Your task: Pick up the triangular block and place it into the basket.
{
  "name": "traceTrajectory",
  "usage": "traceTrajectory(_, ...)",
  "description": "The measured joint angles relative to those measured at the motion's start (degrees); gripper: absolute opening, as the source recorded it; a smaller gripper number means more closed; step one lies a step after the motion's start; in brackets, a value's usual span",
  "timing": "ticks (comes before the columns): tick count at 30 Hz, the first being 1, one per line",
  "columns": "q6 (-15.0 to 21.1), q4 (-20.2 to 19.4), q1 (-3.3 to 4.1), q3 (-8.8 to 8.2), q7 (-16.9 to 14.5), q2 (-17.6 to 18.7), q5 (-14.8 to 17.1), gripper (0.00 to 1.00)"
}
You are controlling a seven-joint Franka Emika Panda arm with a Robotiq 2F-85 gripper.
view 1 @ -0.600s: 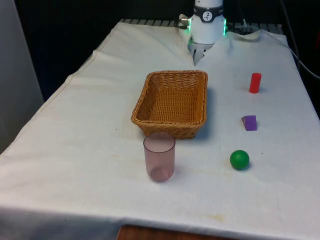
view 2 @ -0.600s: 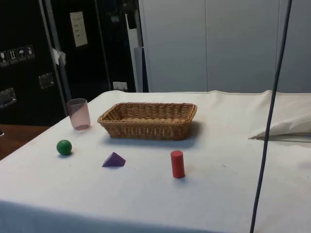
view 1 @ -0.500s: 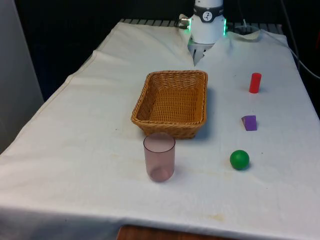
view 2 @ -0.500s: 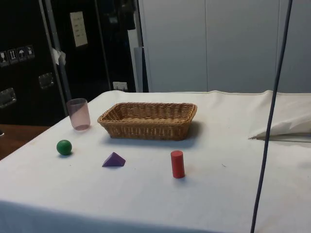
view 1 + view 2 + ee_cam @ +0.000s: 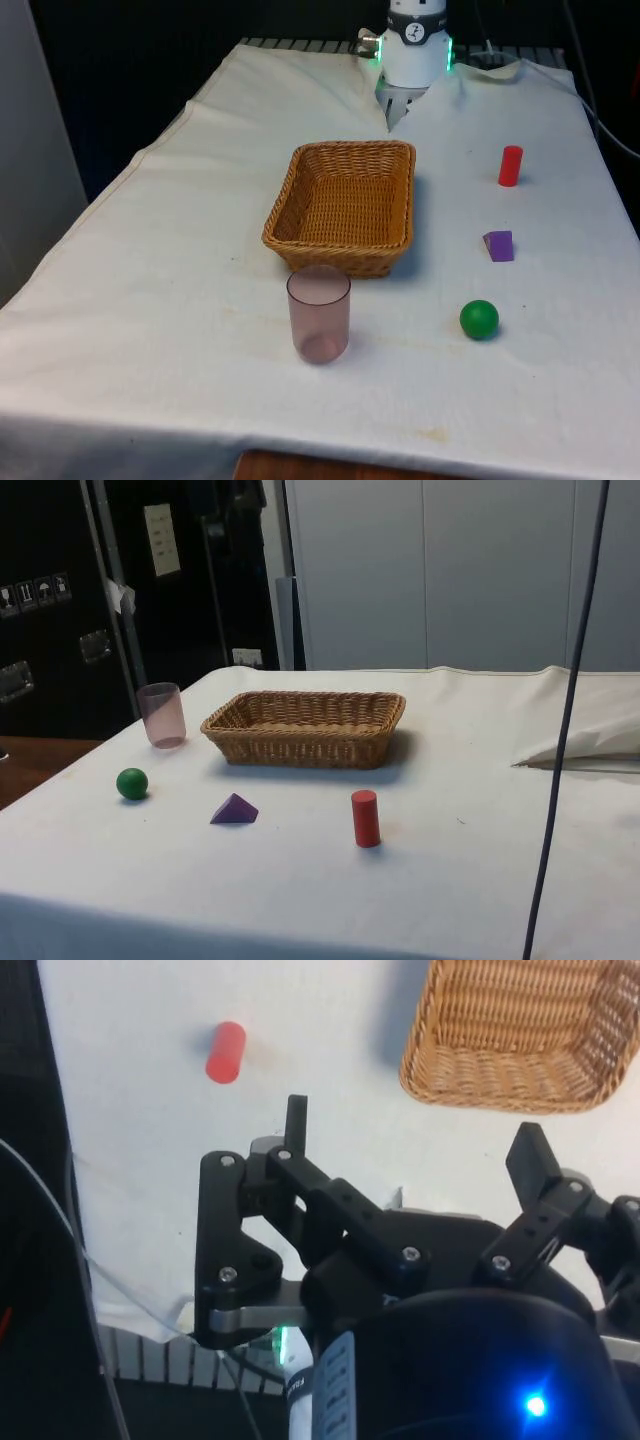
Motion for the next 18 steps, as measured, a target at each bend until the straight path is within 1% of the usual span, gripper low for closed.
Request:
traceTrajectory(3,1.55,-1.15,0.0,0.92,0.97,-0.17,-0.29,1.0)
traceTrajectory(4,2.69,-2.01,0.0,1.55,1.55,-0.29,-0.52,1.0)
traceTrajectory(6,3.84,-2.81,0.06,2.12,2.18,-0.4,-0.74,1.0)
traceTrajectory(8,4.3,-3.09,0.06,2.41,2.52,-0.4,-0.92,1.0)
traceTrajectory(12,6.25,-4.24,0.06,3.61,3.67,-0.34,-1.26,1.0)
traceTrajectory(13,7.39,-4.81,0.06,4.24,4.3,-0.17,-1.38,1.0)
traceTrajectory(18,9.45,-5.67,0.06,5.44,5.61,0.29,-1.95,1.0)
